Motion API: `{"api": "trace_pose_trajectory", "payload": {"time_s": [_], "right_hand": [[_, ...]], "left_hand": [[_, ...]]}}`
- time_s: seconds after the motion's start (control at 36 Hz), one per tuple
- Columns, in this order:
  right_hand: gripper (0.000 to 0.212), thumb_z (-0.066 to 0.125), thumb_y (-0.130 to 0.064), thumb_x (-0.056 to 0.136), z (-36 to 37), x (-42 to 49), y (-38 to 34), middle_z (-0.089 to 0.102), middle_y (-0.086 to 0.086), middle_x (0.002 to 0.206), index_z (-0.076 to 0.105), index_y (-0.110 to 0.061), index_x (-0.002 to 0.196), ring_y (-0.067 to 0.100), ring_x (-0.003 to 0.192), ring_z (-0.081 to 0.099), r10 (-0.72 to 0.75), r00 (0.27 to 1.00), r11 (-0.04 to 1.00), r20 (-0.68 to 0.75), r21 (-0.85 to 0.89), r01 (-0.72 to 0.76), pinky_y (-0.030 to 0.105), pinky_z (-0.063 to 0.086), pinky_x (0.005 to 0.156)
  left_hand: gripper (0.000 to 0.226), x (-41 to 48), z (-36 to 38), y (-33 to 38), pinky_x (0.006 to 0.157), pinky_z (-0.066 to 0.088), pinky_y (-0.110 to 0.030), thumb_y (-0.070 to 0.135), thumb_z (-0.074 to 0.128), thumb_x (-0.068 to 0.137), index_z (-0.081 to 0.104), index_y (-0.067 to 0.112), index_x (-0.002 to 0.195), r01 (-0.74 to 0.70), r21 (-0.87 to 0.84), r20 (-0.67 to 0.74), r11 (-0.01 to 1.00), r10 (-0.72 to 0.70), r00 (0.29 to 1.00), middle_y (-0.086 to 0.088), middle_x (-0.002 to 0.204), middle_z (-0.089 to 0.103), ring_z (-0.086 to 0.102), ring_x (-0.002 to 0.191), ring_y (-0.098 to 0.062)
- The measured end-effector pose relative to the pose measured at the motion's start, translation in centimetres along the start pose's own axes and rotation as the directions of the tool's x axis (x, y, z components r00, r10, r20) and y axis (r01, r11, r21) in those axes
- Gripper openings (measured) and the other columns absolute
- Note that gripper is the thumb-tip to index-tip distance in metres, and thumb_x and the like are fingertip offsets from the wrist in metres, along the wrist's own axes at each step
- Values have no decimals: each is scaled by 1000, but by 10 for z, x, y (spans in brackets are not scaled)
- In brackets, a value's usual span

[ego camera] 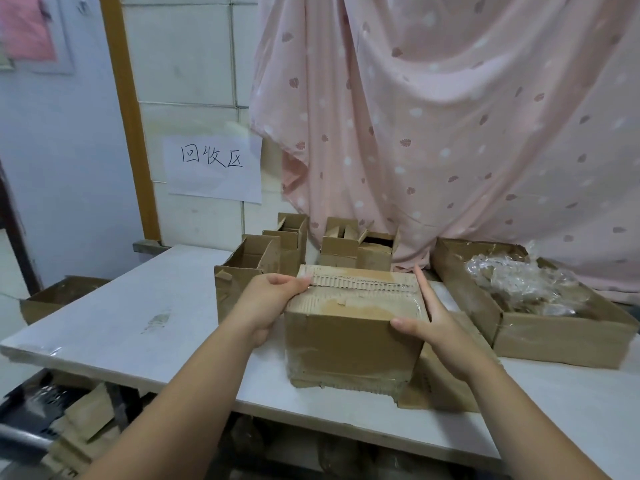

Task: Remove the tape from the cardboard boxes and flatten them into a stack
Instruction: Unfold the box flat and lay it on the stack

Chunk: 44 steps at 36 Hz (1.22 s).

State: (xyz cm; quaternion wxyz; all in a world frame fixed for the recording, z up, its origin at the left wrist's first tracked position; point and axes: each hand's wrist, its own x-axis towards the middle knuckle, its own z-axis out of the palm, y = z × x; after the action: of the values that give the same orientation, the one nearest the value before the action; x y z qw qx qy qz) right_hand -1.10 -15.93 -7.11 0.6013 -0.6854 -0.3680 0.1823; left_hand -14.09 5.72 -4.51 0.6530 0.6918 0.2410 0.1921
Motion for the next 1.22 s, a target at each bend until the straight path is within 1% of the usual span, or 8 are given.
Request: {"api": "trace_pose_trajectory", "payload": {"time_s": [0.08, 0.17, 0.36, 0.5, 0.72, 0.86, 1.08, 1.22], "right_hand": [[125, 80, -43, 46, 0, 3, 4, 47, -24, 124, 10, -42, 149, -15, 98, 56, 28, 1000, 998, 3, 58, -28, 8, 48, 71], [121, 80, -43, 49, -2, 10, 10, 49, -17, 131, 13, -43, 149, -10, 101, 55, 60, 998, 994, 0, 95, -60, 11, 49, 72], [119, 78, -51, 48, -2, 15, 18, 46, -14, 138, 11, -52, 146, -2, 110, 54, 101, 995, 989, -2, 106, -100, 16, 51, 71], [120, 77, -55, 47, -1, 17, 23, 39, -10, 146, 10, -52, 146, 11, 124, 47, 86, 996, 991, -30, 109, -82, 21, 46, 82], [118, 78, -56, 48, -3, 18, 27, 42, -10, 144, 12, -53, 146, 11, 122, 50, 86, 996, 989, -23, 123, -82, 23, 48, 82], [117, 83, -59, 45, -5, 18, 31, 44, -8, 144, 14, -62, 139, 17, 125, 50, 79, 997, 985, -23, 157, -75, 38, 44, 103], [121, 85, -65, 39, -5, 18, 33, 41, -9, 146, 17, -62, 139, 18, 129, 46, 72, 997, 988, -14, 139, -69, 42, 39, 108], [123, 83, -62, 42, -9, 17, 32, 39, -7, 148, 14, -57, 143, 17, 129, 46, 48, 999, 992, 18, 117, -50, 39, 41, 106]], "left_hand": [[34, 2, 3, -2, 62, 52, -29, 38, 65, 86, 65, 9, 104, 57, -44, 2, 997, -57, 998, -12, 96, 73, 68, 80, -22], [52, 7, 3, 0, 74, 56, -37, 54, 50, 90, 68, 6, 99, 46, 235, -29, 971, -41, 999, -12, 95, 73, 70, 85, -26], [49, 16, 11, 24, 60, 50, -30, 46, 39, 97, 59, 5, 81, 51, 776, -100, 628, 43, 994, -8, 72, 64, 63, 65, -22], [43, 23, 17, 28, 49, 33, -26, 45, 39, 98, 52, 7, 82, 87, 878, -142, 470, 83, 986, -4, 64, 49, 49, 61, -18], [50, 23, 11, 23, 55, 34, -26, 48, 37, 98, 57, 3, 86, 72, 802, -101, 593, 15, 995, -9, 77, 54, 52, 72, -22], [54, 22, 2, 16, 64, 36, -29, 52, 40, 95, 63, 3, 94, 108, 555, -14, 825, -121, 993, -9, 81, 55, 46, 70, -21], [24, 21, 2, 7, 32, 17, -16, 30, 59, 93, 59, 11, 78, 284, -16, 58, 959, -283, 957, -1, 57, 51, 28, 40, -6], [17, 20, 4, 7, 32, 18, -16, 20, 55, 94, 60, 8, 84, 231, -95, 72, 968, -225, 972, -4, 68, 52, 30, 46, -7]]}}
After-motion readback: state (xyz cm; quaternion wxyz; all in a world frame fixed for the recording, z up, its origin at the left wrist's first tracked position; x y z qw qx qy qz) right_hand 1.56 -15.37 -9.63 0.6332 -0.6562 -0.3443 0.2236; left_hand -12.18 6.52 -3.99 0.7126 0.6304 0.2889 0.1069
